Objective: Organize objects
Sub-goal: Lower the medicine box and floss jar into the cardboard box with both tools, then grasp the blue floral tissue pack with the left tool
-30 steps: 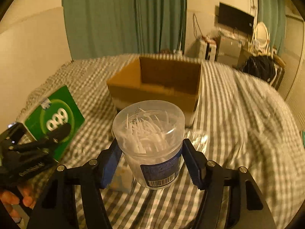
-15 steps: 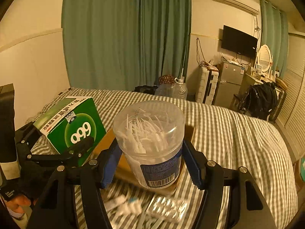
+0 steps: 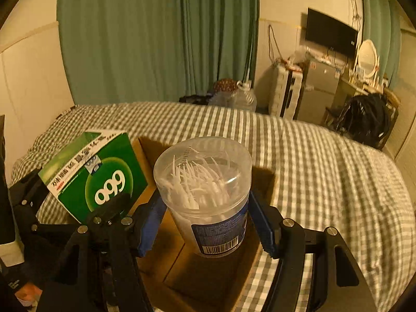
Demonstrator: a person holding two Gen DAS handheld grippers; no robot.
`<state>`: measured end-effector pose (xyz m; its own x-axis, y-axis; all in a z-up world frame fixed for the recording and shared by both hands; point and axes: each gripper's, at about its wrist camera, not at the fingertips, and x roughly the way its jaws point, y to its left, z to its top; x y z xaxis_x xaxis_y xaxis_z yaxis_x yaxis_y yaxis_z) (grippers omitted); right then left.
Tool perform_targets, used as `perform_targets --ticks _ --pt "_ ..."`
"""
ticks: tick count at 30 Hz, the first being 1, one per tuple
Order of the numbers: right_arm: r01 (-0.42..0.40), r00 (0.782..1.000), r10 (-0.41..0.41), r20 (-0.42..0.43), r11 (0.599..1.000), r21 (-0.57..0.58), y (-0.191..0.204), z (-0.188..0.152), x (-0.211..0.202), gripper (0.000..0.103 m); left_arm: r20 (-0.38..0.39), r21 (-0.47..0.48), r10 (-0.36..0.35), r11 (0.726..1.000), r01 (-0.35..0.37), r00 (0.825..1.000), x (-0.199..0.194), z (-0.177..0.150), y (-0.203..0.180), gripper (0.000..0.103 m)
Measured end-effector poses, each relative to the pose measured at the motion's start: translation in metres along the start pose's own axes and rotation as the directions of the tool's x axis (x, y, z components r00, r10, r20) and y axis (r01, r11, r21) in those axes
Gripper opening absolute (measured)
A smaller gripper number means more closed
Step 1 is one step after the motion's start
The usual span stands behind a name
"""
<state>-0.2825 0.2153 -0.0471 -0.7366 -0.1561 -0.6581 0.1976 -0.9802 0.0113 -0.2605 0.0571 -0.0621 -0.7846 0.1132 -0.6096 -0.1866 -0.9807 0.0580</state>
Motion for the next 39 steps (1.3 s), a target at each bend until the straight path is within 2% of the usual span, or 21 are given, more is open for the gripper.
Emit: perform_targets --ticks 3,6,9,11,15,17,23,26,28,33,36,39 --pt "-0.021 1.000 0.021 -0.022 1.000 0.016 -0.007 -0.008 0.007 0.064 -0.013 0.009 -0.004 1.000 0.005 1.000 0.006 -0.004 -0.006 0.083" --pt "-0.030 0.999 0.030 -0.013 0.999 0.026 -0.010 -0.008 -0.003 0.064 -0.037 -0.009 -0.034 0.999 0.034 0.999 0.008 -0.008 -0.008 0.084" --pt "-0.032 0.999 0.031 0.027 0.999 0.044 -0.011 -0.005 -0.025 0.075 -0.066 -0.021 -0.064 0.998 0.062 0.996 0.000 -0.008 -0.011 0.085" --pt "-0.019 0.998 0.016 0.061 0.999 0.034 -0.009 -0.001 -0.044 0.084 -0.071 -0.020 -0.059 0.998 0.058 0.996 -0.008 -0.009 -0.011 0.085" --pt "0.000 0.993 -0.001 0.115 1.000 0.014 -0.003 0.008 -0.089 0.085 -0.074 -0.032 -0.029 0.999 0.026 0.997 -0.032 -0.008 -0.013 0.086" --pt "-0.003 0.991 0.002 0.134 1.000 0.006 0.000 0.008 -0.111 0.086 -0.066 -0.043 -0.030 0.999 0.027 0.997 -0.047 -0.007 -0.012 0.091" --pt "0.028 0.987 -0.025 0.156 1.000 -0.011 0.006 -0.005 -0.164 0.087 -0.001 -0.067 -0.011 0.998 0.011 1.000 -0.105 -0.009 -0.011 0.091" --pt "0.029 0.988 -0.028 0.155 1.000 -0.006 0.005 -0.022 -0.185 0.087 0.020 -0.072 0.005 0.997 -0.004 1.000 -0.128 -0.017 -0.008 0.091" --pt "0.039 0.989 -0.039 0.142 0.999 0.003 0.006 -0.035 -0.194 0.087 0.029 -0.071 0.044 0.997 -0.042 0.999 -0.145 -0.026 -0.007 0.091" --pt "0.050 0.992 -0.051 0.111 0.999 0.016 0.006 -0.072 -0.205 0.087 0.016 -0.098 0.104 0.990 -0.102 0.994 -0.165 -0.060 -0.004 0.091" --pt "0.078 0.994 -0.078 0.076 0.997 0.007 0.006 -0.103 -0.197 0.087 0.001 -0.111 0.157 0.982 -0.156 0.988 -0.166 -0.087 -0.005 0.091" --pt "0.076 0.996 -0.078 0.041 0.996 0.045 0.002 -0.136 -0.181 0.087 -0.019 -0.129 0.165 0.978 -0.166 0.986 -0.163 -0.115 -0.010 0.091"
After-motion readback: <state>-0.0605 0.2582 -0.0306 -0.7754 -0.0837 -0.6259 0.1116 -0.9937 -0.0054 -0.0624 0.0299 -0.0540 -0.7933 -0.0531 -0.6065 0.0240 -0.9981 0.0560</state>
